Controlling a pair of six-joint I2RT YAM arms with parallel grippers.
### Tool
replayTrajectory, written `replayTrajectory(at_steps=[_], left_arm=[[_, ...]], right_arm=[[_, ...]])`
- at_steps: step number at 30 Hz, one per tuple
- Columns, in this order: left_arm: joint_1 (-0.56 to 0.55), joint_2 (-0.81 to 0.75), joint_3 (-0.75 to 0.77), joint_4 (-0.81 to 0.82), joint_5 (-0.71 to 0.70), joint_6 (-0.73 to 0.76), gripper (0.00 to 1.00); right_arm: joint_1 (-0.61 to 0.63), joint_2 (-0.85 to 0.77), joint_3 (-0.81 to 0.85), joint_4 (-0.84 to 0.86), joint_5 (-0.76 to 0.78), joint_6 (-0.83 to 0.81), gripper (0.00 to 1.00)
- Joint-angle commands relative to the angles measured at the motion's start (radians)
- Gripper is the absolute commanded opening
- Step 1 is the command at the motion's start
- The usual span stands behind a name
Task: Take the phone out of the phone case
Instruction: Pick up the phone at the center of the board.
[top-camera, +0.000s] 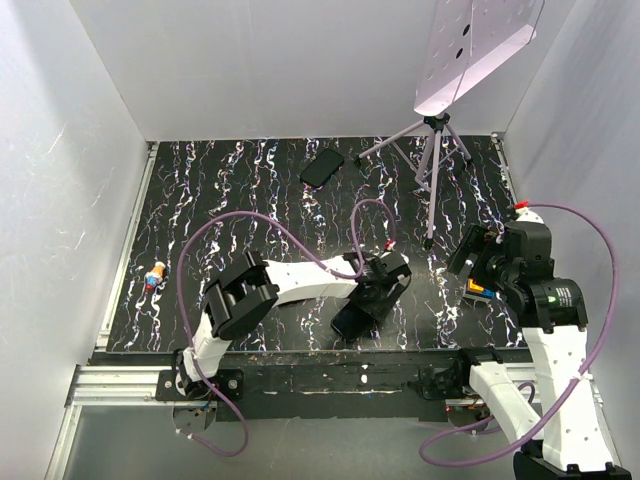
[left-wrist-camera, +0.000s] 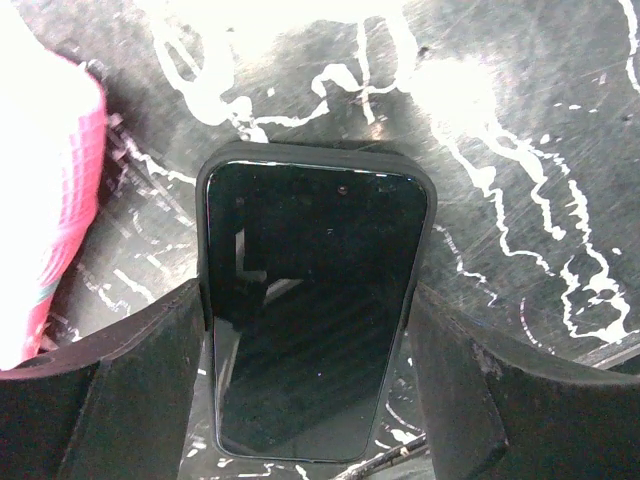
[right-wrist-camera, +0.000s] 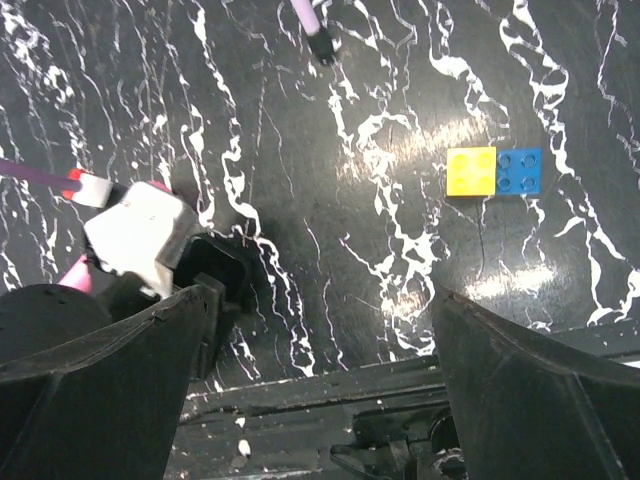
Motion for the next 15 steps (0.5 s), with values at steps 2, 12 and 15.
replayTrajectory(at_steps=[2,12,15], left_arm=[[0.026,-0.17,-0.047,0.034,-0.017,-0.047,0.0],[0.158,-0.374,-0.109,0.083,0.088,-0.323,0.0],[0.241,-0.435,-0.17,0.146,0.188,-0.449,0.0]], right_arm=[[0.0,0.017,-0.057,-0.001,-0.039,0.01,1.0],[0.005,0.097,-0.118,0.063,-0.32,-0.05,0.95],[0.026,0.105,-0.162,0.141,-0.475,-0.065,0.91]])
